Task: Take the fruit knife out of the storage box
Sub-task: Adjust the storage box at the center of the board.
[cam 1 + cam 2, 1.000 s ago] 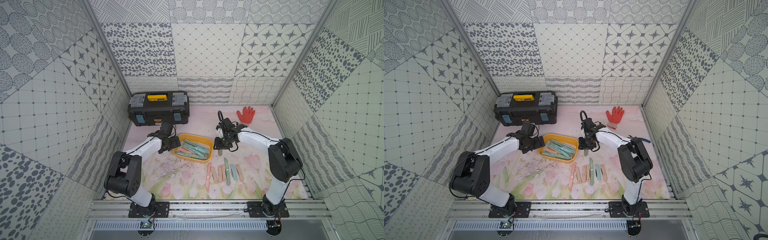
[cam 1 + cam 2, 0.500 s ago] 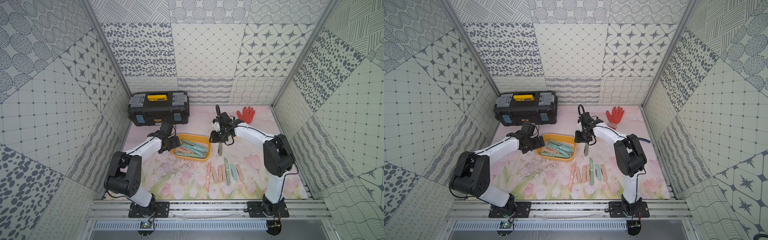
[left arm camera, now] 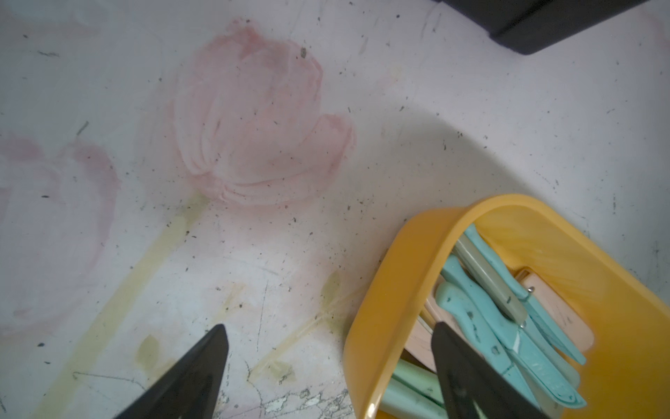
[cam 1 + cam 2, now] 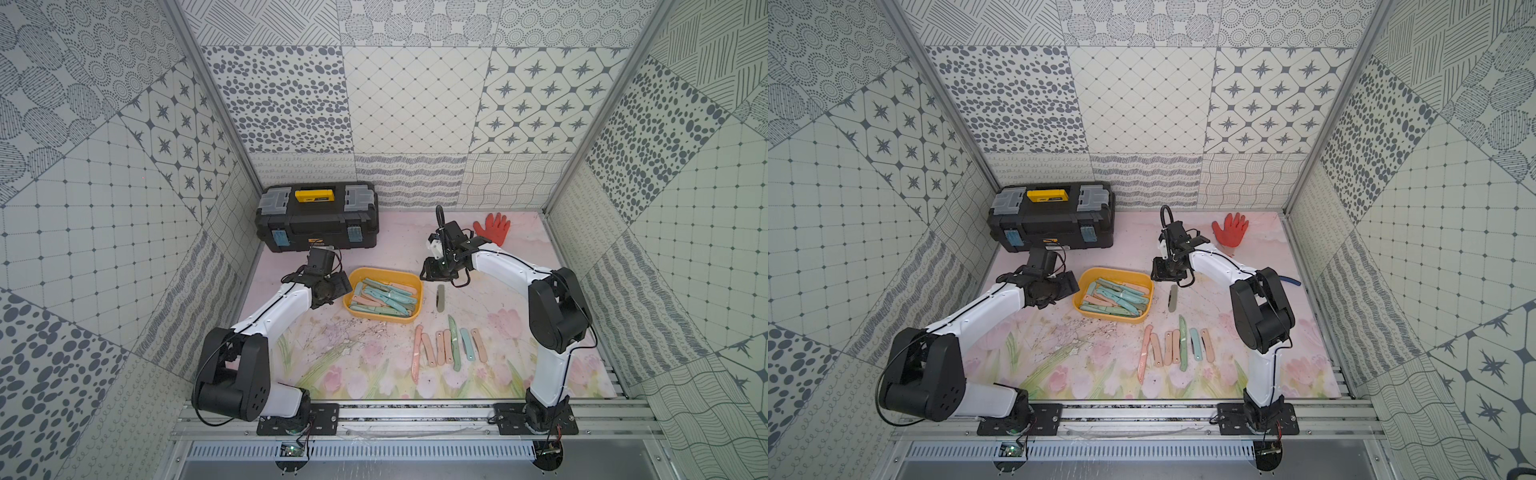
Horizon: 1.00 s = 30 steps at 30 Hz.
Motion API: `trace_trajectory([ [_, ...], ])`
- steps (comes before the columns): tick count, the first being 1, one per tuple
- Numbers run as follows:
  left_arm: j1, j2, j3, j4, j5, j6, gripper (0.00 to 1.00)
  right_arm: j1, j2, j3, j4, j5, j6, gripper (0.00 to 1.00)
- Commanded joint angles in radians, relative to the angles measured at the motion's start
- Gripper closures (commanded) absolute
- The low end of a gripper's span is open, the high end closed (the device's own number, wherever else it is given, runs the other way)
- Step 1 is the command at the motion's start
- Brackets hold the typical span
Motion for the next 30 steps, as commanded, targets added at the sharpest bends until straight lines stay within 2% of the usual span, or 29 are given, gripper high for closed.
trace_trajectory([
  [1,0.001,0.037,0.02,-0.057,0.072,0.027,0.13,-0.007,-0.047,-0.02,0.036,-0.001,0.001,0.56],
  [3,-0.016,0.055,0.028,-0.045,0.084,0.033,0.12,-0.01,-0.047,-0.028,0.039,-0.009,0.001,0.56],
  [9,-0.03,0.177,0.12,-0.132,0.015,0.036,0.13,-0.015,-0.075,-0.051,0.049,-0.012,0.004,0.56],
  [16,-0.046,0.201,0.128,-0.076,-0.038,-0.105,0.19,-0.016,-0.09,-0.074,0.054,-0.022,0.006,0.56],
  [24,-0.079,0.34,0.268,-0.116,-0.06,-0.135,0.17,-0.016,-0.09,-0.068,0.042,-0.03,0.002,0.56],
  [30,-0.079,0.344,0.246,-0.142,-0.084,-0.206,0.19,-0.016,-0.106,-0.091,0.054,-0.034,0.008,0.56],
])
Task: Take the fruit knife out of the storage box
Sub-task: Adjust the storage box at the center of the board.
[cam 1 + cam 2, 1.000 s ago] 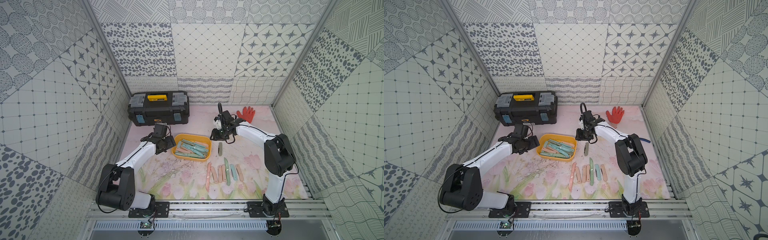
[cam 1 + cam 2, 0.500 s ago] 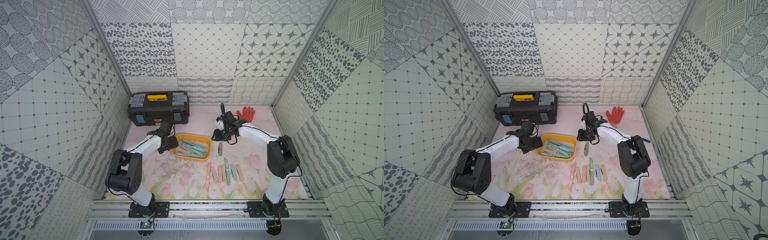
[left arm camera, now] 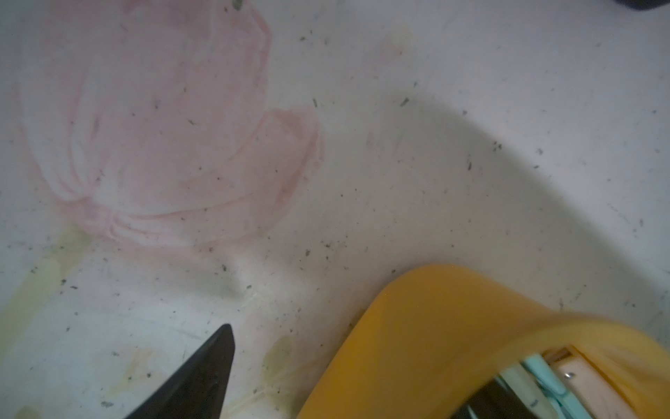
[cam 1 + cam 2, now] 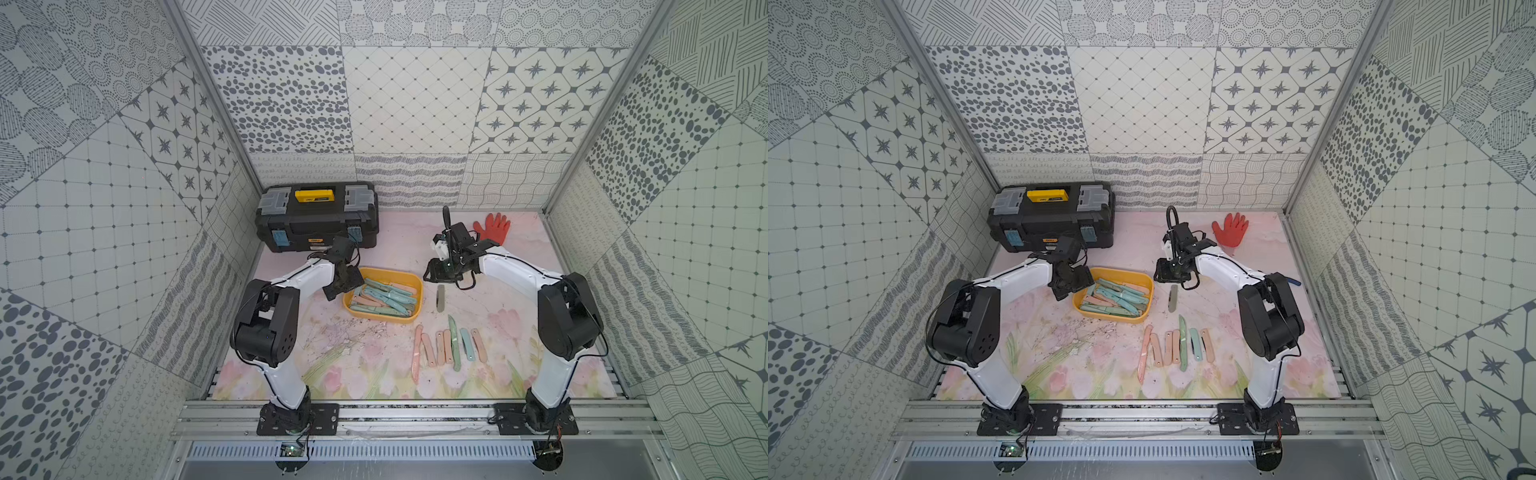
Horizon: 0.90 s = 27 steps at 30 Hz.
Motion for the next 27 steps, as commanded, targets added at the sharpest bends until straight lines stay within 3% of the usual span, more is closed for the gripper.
trace_trajectory([
  [1,-0.003,-0.004,-0.016,-0.058,-0.058,-0.104,0.19,-0.004,-0.043,-0.019,0.026,-0.016,0.007,0.56],
  [19,0.015,-0.093,-0.229,0.141,0.117,-0.532,0.24,0.0,-0.055,-0.029,0.027,-0.014,0.014,0.56],
  [27,0.005,-0.05,-0.252,0.219,0.19,-0.593,0.26,0.006,-0.048,-0.019,0.031,-0.016,0.016,0.56],
])
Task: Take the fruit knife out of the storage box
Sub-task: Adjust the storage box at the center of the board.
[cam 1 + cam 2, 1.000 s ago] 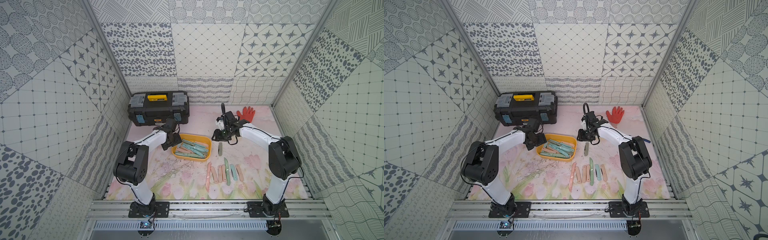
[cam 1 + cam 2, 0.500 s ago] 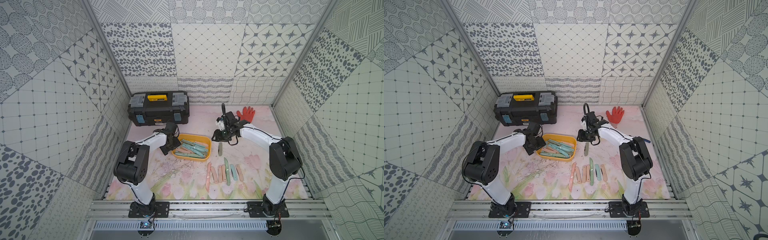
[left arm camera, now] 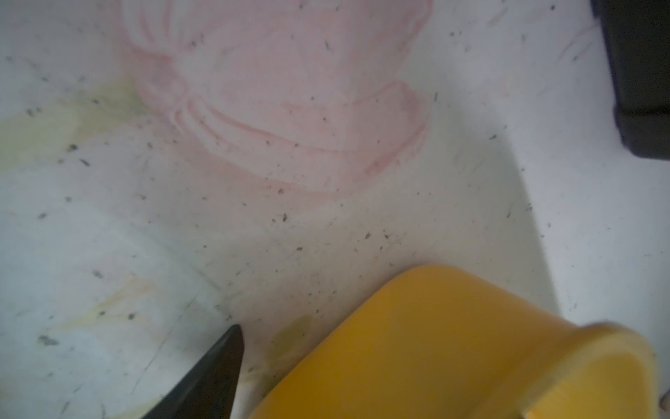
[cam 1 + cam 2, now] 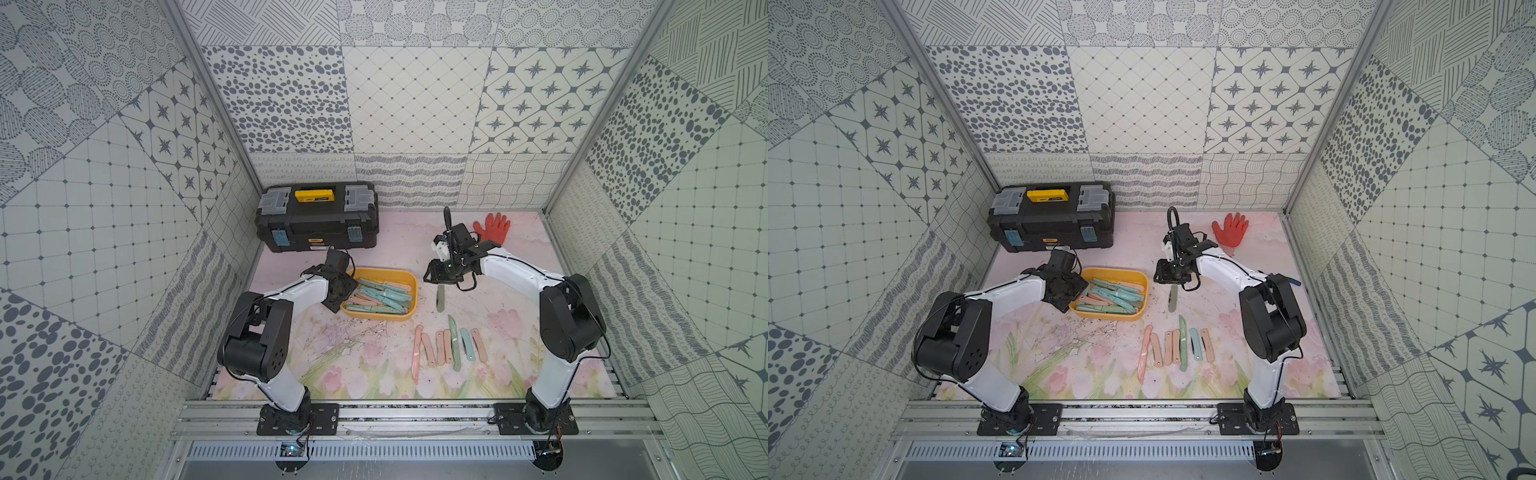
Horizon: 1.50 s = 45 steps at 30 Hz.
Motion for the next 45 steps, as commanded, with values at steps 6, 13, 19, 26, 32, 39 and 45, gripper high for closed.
trace_trajectory([
  [6,-0.033,0.065,-0.029,0.022,0.166,-0.171,0.27,0.008,-0.043,-0.006,0.027,0.0,0.01,0.56],
  [13,-0.044,0.017,-0.052,0.002,0.142,-0.18,0.27,0.012,-0.08,-0.007,0.026,0.072,0.0,0.56],
  [19,-0.054,0.004,-0.089,0.008,0.163,-0.194,0.27,0.017,-0.092,0.006,0.034,0.07,-0.024,0.56],
  [26,-0.054,-0.014,-0.076,-0.025,0.16,-0.118,0.24,0.091,-0.067,0.085,-0.002,0.075,-0.192,0.55],
  [32,-0.053,0.014,0.009,-0.074,0.258,0.085,0.12,0.17,-0.027,0.16,-0.034,0.142,-0.307,0.54],
  [39,-0.053,0.016,0.118,-0.228,0.197,0.321,0.1,0.196,0.069,0.269,-0.09,0.027,-0.421,0.46],
  [45,-0.048,-0.05,0.097,-0.213,0.1,0.437,0.1,0.213,0.192,0.375,-0.144,0.069,-0.471,0.45],
])
